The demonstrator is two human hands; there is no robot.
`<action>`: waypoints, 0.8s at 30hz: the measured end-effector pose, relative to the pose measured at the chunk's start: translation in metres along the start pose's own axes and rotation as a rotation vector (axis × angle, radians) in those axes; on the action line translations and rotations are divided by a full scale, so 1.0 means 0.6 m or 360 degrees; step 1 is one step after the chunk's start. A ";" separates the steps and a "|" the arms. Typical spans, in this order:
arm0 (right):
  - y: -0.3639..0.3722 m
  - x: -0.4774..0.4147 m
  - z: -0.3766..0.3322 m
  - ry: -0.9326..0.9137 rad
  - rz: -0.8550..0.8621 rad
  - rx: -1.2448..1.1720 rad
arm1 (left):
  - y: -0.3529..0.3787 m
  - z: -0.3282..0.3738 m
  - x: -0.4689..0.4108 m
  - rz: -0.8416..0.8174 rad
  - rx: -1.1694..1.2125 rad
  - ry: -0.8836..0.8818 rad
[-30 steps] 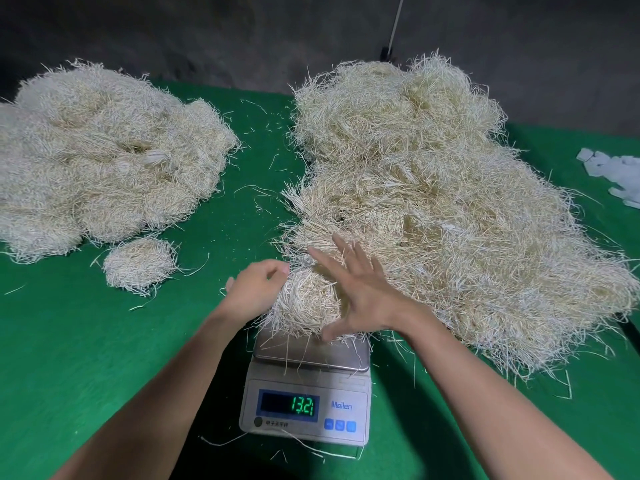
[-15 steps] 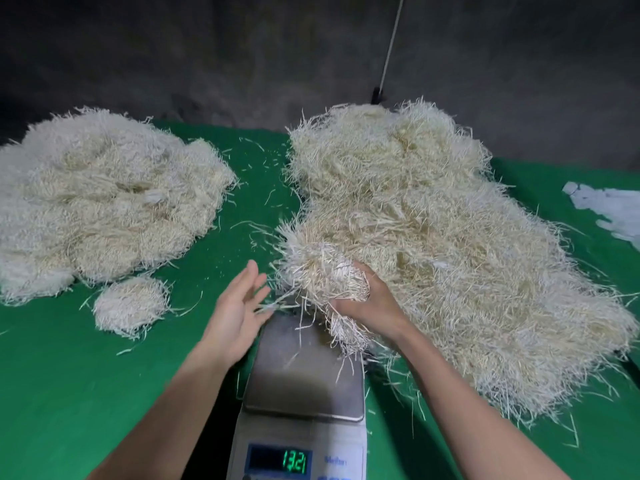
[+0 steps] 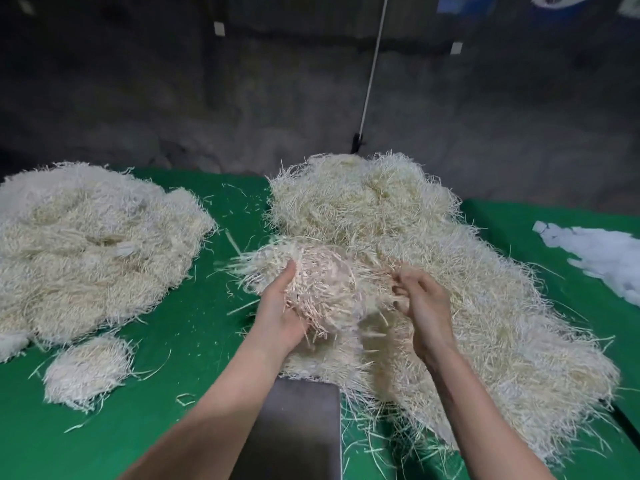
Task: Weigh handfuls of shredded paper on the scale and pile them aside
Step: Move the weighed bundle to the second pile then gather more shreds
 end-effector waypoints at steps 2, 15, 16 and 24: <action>0.022 0.017 0.016 0.0079 -0.0185 0.0028 | 0.002 -0.009 -0.007 0.0041 0.0107 0.0075; 0.075 -0.035 0.021 -0.0136 -0.0389 0.0503 | -0.038 0.044 -0.015 -0.0083 -0.0433 -0.0180; 0.086 -0.033 0.017 -0.0192 -0.0440 0.0533 | -0.026 0.041 -0.013 -0.0125 -0.0799 -0.0244; 0.086 -0.045 0.017 -0.0340 -0.0621 0.0552 | 0.002 0.027 -0.034 0.0168 -0.1808 0.0052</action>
Point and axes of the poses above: each hand's wrist, its own x-axis away from the middle knuckle, its own y-axis out of the palm, z = x × y, the point moved 6 cm from there along -x, towards the middle knuckle, and after that the axes turned 9 degrees about x, right-handed, at the moved point
